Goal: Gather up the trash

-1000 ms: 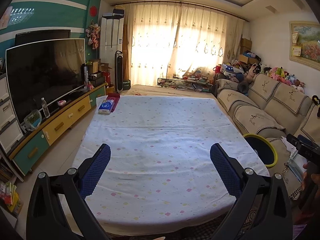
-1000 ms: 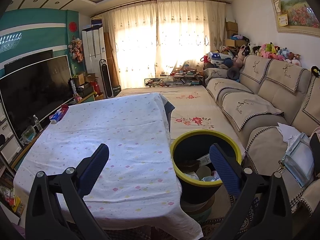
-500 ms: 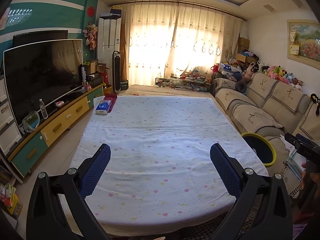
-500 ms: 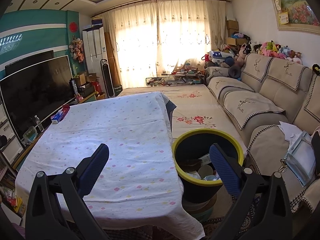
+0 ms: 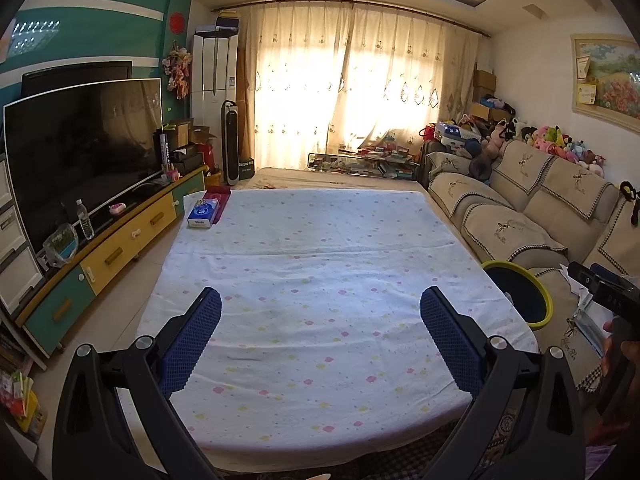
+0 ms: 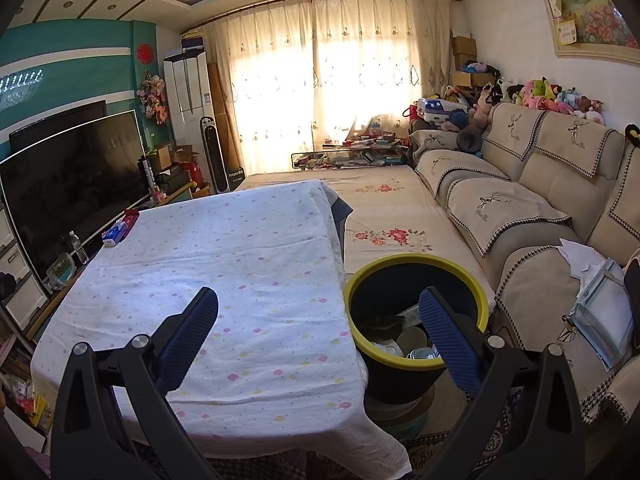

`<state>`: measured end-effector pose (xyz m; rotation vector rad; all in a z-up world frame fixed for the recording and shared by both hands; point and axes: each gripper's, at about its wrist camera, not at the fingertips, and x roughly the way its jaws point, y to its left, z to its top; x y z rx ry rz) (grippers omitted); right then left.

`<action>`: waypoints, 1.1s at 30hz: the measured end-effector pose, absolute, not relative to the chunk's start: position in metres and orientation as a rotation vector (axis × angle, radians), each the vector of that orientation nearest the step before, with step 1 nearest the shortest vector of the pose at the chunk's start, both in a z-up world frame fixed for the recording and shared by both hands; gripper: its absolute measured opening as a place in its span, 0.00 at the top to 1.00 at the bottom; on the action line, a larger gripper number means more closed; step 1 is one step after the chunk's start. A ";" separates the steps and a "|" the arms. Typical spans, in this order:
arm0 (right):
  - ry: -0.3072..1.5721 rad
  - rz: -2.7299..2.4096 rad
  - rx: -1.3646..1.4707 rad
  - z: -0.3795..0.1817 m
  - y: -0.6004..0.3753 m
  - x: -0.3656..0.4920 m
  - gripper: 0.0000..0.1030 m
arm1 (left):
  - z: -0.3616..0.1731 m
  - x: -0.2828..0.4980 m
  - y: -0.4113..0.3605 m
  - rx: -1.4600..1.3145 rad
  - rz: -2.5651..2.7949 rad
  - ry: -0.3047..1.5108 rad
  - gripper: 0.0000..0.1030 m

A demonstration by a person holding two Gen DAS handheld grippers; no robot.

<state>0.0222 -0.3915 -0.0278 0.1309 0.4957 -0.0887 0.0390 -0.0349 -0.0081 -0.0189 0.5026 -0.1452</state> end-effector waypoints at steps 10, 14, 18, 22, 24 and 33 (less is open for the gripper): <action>0.504 -0.085 0.136 -0.031 -0.391 0.023 0.07 | -0.011 0.041 -0.036 -0.016 -0.151 0.509 0.05; 0.505 -0.086 0.136 -0.030 -0.391 0.023 0.07 | -0.012 0.042 -0.037 -0.017 -0.154 0.513 0.05; 0.509 -0.084 0.139 -0.032 -0.391 0.023 0.07 | -0.014 0.043 -0.038 -0.016 -0.156 0.517 0.05; 0.512 -0.082 0.142 -0.032 -0.390 0.023 0.07 | -0.016 0.042 -0.040 -0.013 -0.159 0.518 0.05; 0.512 -0.082 0.142 -0.033 -0.390 0.023 0.07 | -0.016 0.042 -0.040 -0.012 -0.160 0.519 0.05; 0.521 -0.076 0.148 -0.033 -0.391 0.025 0.07 | -0.016 0.042 -0.040 -0.011 -0.160 0.520 0.05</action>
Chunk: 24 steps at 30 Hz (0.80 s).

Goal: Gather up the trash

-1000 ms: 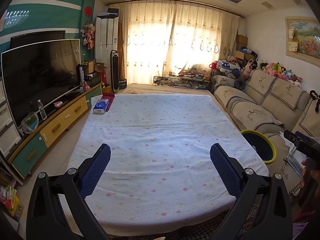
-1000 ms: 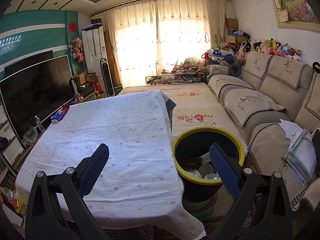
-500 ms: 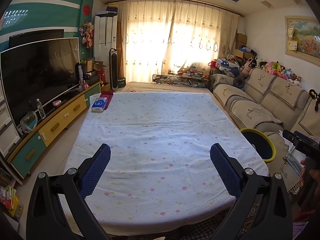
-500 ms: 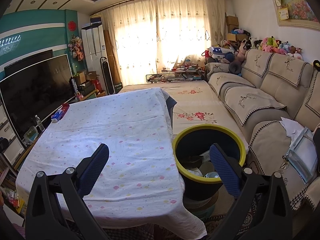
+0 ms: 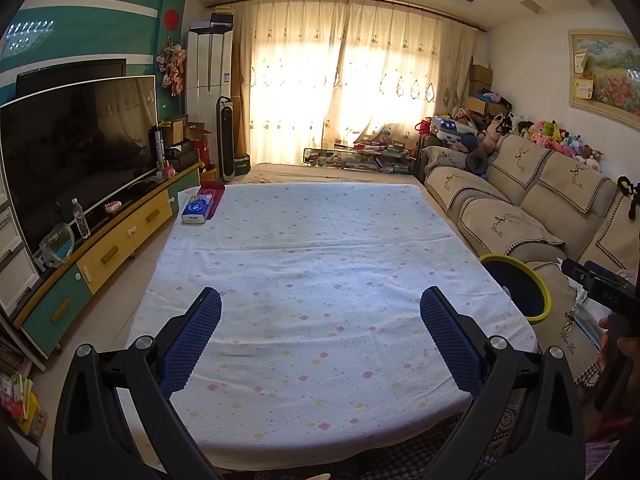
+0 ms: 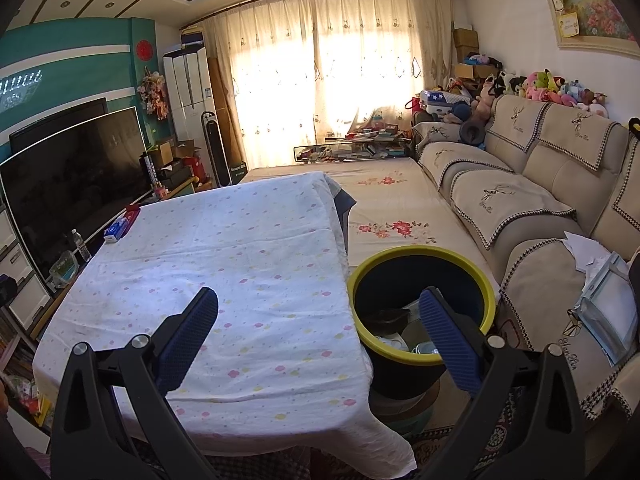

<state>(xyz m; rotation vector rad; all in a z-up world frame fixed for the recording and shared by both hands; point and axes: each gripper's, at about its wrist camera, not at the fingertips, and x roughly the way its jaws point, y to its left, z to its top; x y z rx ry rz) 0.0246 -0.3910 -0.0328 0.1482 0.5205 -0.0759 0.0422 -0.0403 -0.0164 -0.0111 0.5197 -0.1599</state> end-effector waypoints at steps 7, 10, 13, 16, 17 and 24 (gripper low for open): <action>0.521 -0.075 0.149 -0.033 -0.391 0.025 0.07 | -0.017 0.042 -0.041 -0.010 -0.161 0.522 0.05; 0.522 -0.077 0.149 -0.033 -0.391 0.025 0.07 | -0.017 0.042 -0.041 -0.010 -0.160 0.522 0.05; 0.524 -0.077 0.151 -0.034 -0.391 0.025 0.07 | -0.017 0.042 -0.041 -0.010 -0.160 0.523 0.05; 0.525 -0.077 0.154 -0.034 -0.391 0.025 0.07 | -0.017 0.042 -0.041 -0.011 -0.160 0.523 0.05; 0.525 -0.077 0.154 -0.034 -0.391 0.025 0.07 | -0.016 0.042 -0.041 -0.011 -0.160 0.523 0.05; 0.529 -0.075 0.154 -0.036 -0.391 0.026 0.07 | -0.019 0.045 -0.039 -0.017 -0.162 0.526 0.05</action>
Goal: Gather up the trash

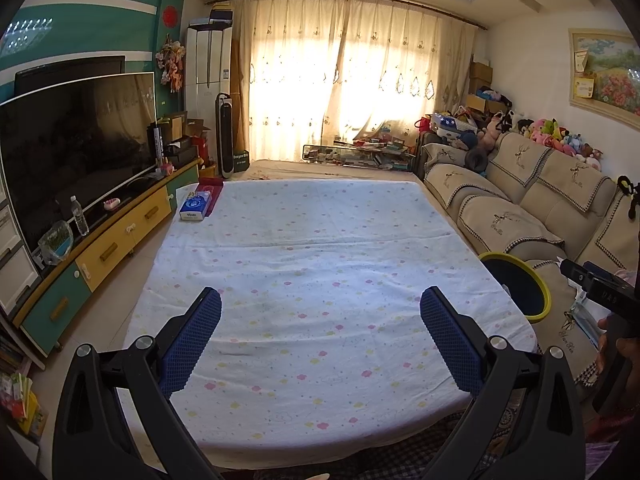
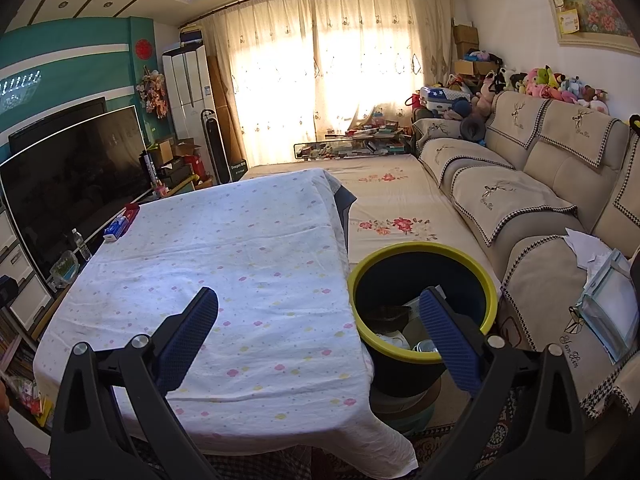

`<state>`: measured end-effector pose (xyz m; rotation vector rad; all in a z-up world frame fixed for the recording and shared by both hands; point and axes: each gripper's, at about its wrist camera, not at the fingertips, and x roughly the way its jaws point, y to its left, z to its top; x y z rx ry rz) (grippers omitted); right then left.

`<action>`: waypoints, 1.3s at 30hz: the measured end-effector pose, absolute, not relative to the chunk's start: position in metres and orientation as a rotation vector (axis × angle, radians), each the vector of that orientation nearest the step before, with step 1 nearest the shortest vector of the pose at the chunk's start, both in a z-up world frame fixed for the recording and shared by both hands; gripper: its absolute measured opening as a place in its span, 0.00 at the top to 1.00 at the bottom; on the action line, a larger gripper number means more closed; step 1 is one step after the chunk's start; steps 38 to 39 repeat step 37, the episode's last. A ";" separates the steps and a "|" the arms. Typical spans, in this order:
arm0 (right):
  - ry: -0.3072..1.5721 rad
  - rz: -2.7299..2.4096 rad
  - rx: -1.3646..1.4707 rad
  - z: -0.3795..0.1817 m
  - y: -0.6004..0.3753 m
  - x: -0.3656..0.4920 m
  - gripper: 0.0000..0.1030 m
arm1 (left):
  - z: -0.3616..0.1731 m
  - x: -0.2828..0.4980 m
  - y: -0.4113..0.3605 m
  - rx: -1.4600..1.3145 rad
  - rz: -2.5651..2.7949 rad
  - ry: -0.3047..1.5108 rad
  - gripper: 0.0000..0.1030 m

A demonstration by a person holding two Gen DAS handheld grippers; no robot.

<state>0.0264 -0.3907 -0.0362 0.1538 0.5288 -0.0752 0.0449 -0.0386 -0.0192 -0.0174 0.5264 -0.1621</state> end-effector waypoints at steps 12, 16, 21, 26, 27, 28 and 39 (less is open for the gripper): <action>0.537 -0.075 0.157 -0.041 -0.392 0.028 0.07 | -0.021 0.048 -0.036 -0.017 -0.177 0.543 0.05; 0.544 -0.077 0.159 -0.046 -0.391 0.029 0.07 | -0.023 0.050 -0.034 -0.021 -0.173 0.544 0.05; 0.555 -0.075 0.161 -0.051 -0.394 0.033 0.07 | -0.025 0.059 -0.032 -0.037 -0.181 0.554 0.05; 0.573 -0.070 0.150 -0.054 -0.392 0.040 0.07 | -0.030 0.076 -0.033 -0.029 -0.183 0.581 0.05; 0.578 -0.068 0.145 -0.055 -0.391 0.043 0.07 | -0.033 0.082 -0.033 -0.027 -0.179 0.593 0.05; 0.586 -0.067 0.135 -0.056 -0.389 0.048 0.07 | -0.036 0.090 -0.032 -0.023 -0.173 0.607 0.05; 0.692 0.006 0.039 -0.071 -0.353 0.142 0.07 | -0.083 0.207 -0.009 -0.019 -0.114 0.751 0.05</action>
